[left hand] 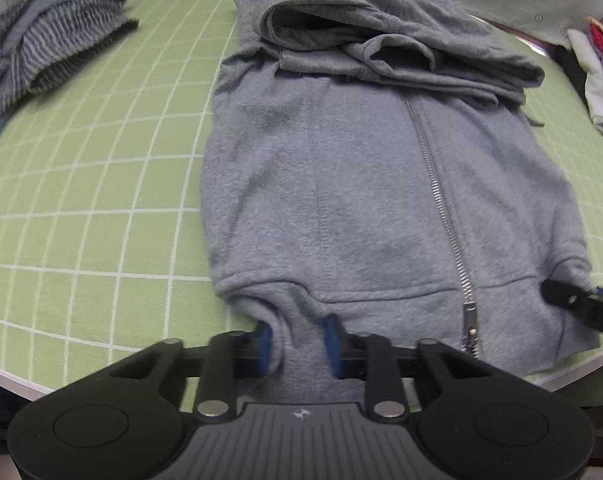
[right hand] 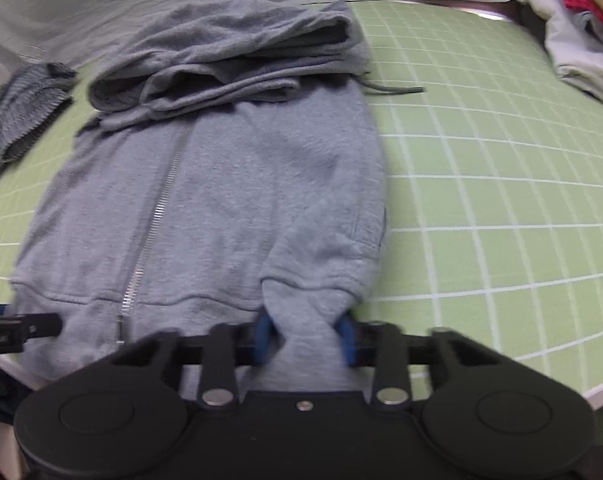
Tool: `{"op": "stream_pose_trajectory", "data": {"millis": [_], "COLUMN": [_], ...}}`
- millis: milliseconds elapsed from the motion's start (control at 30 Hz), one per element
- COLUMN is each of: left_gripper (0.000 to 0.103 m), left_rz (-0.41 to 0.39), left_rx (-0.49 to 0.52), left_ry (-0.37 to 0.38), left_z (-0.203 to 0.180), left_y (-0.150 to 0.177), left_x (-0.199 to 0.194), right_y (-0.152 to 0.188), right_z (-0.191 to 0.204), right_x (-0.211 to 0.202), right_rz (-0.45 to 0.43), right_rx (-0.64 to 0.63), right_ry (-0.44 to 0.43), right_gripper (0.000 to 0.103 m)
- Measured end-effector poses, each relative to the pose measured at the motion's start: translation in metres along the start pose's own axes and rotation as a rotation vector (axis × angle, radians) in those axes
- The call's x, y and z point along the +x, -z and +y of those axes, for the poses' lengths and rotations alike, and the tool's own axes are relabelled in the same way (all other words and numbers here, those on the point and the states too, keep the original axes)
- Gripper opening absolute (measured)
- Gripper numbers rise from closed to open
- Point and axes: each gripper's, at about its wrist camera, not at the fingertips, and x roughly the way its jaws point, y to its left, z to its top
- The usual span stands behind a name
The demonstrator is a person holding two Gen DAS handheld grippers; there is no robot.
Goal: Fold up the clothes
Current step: 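Grasp the hoodie hem with both grippers and fold it up toward the hood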
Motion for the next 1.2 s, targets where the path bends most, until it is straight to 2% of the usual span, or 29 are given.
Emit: {"op": "stream_pose_trajectory", "data": {"millis": [67,167,267,433,667,833,1000,1200], "left_gripper": [0.014,0.014,0.013,0.013,0.011,0.01,0.01,0.01], "left_rz": [0.03,0.028,-0.015,-0.116,-0.281,-0.357,-0.377,-0.342], "left_rx": [-0.102,-0.218,-0.214,-0.21,-0.231,-0.244,-0.254,-0.283], "left_ry": [0.075,0.165,0.2,0.26,0.287,0.294,0.307,0.302], "left_z": [0.012,0.027,0.021,0.016,0.022,0.028,0.031,0.042], "left_y": [-0.008,-0.019,-0.032,-0.067,-0.136,-0.181,-0.222,-0.281], "left_x": [-0.002,-0.01,-0.023,-0.048,-0.069,-0.075,-0.061,-0.013], "right_y": [-0.002,-0.01,-0.022,-0.057,-0.12,-0.165,-0.208,-0.26], "right_z": [0.0,-0.006,-0.009,-0.005,-0.003,-0.006,-0.006,-0.012], "right_x": [0.0,-0.007,-0.018,-0.04,-0.048,-0.043,-0.027,0.017], "right_rz": [0.008,-0.007,-0.037,-0.137,-0.268,-0.337,-0.369,-0.335], "right_rx": [0.003,0.063,0.095,0.087,0.063,0.074,0.07,0.085], "right_ry": [-0.012,-0.049,-0.089,-0.136,-0.15,-0.164,-0.17,-0.146], "right_gripper": [0.019,0.019,0.018,0.018,0.018,0.018,0.018,0.019]}}
